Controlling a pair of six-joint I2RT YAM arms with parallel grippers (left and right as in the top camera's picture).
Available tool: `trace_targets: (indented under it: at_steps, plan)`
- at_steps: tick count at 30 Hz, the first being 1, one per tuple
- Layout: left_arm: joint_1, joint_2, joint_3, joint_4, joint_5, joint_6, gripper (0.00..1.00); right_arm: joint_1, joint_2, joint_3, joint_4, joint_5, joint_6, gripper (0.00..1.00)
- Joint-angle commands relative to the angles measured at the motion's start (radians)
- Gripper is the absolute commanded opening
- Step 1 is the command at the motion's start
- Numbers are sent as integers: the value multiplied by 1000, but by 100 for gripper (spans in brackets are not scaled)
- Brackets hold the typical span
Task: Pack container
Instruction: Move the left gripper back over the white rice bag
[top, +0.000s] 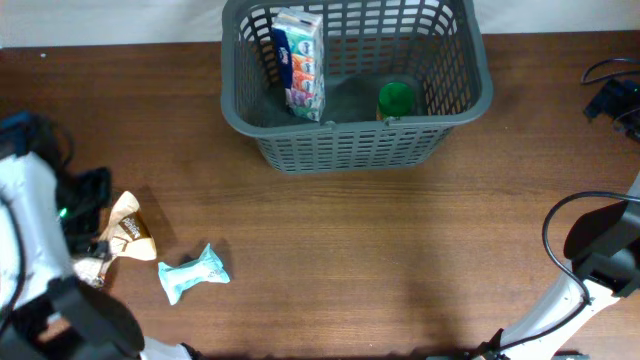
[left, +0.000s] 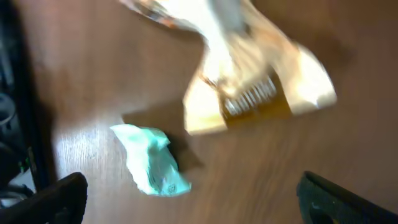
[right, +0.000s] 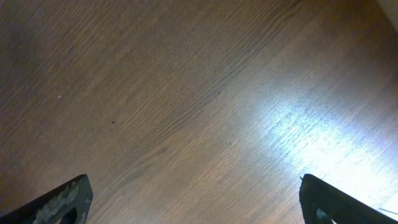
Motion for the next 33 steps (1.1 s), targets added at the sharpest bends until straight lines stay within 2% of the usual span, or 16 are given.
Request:
trace_targets:
  at_steps: [1,3,7,16,20,25,33]
  plan:
    - [119,-21,-97,41,-74,-161,99,-4,-1,-6,3,-2,10,99]
    - [173,-21,-143,74,-71,-161,99,-4,-1,-6,3,-2,10,99]
    - [282,-21,-237,185,27,-163,99,-4,-1,-6,3,-2,10,99]
    - [328,-21,-336,399,-10,-163,99,-4,-1,-6,3,-2,10,99]
    - [313,-21,-339,455,-87,-163,99,-4,-1,-6,3,-2,10,99]
    - [274,-21,-339,512,-97,-165,99,-4,-1,-6,3,-2,10,99]
    - [87,6,-339,568,-117,-332,99,-4,-1,-6,3,-2,10,99]
